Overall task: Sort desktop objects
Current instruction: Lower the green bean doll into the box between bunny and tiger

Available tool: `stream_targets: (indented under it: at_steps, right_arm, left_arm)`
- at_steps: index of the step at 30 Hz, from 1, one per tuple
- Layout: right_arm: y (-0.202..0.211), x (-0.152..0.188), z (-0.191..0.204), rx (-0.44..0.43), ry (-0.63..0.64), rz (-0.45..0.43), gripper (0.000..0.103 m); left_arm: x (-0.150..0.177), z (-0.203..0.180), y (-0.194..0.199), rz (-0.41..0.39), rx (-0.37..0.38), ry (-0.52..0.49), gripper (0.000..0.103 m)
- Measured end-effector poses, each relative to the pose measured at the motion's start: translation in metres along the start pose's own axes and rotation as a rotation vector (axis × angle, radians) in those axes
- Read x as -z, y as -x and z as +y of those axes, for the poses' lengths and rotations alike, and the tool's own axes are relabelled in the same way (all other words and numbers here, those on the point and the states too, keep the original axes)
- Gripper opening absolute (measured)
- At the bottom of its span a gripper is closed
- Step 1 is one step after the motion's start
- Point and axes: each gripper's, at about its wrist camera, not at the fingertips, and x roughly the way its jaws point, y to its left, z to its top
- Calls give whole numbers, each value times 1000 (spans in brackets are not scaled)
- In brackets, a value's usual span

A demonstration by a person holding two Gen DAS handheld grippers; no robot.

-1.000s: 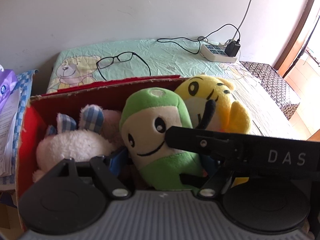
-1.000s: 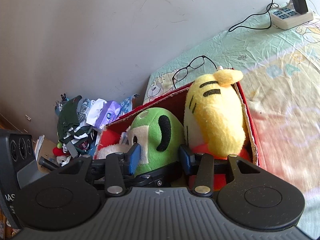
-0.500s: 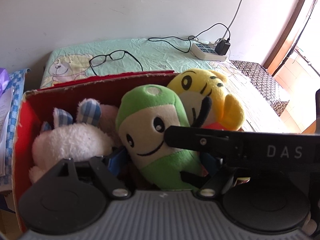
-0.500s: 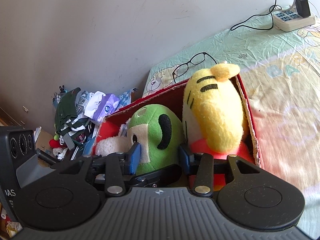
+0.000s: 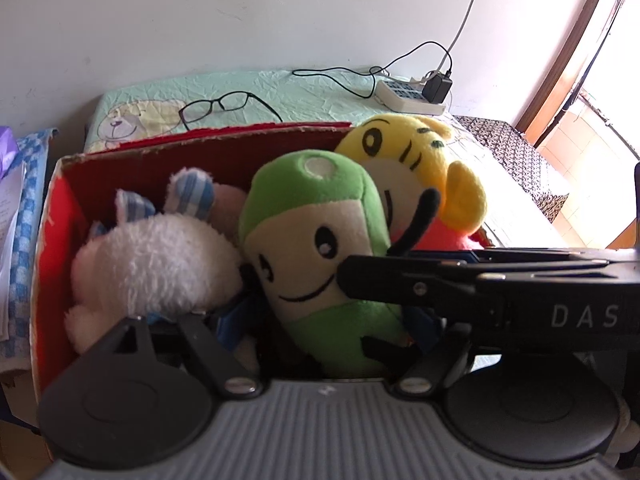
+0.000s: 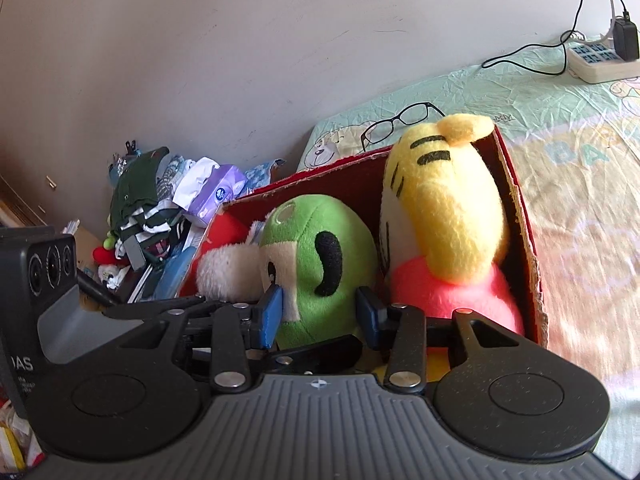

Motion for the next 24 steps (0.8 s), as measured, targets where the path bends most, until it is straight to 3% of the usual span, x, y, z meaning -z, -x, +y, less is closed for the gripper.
stream_targets:
  at_steps: [6,24]
  right_arm:
    - [-6,-4,-5,35,-15,-25,43]
    - [-6,10,-16,-14,-53,-79,44]
  left_arm:
    - [-9,-5,-8,-12,-12,-11,82]
    - [0,-14,-15,-27,-66,-49,85]
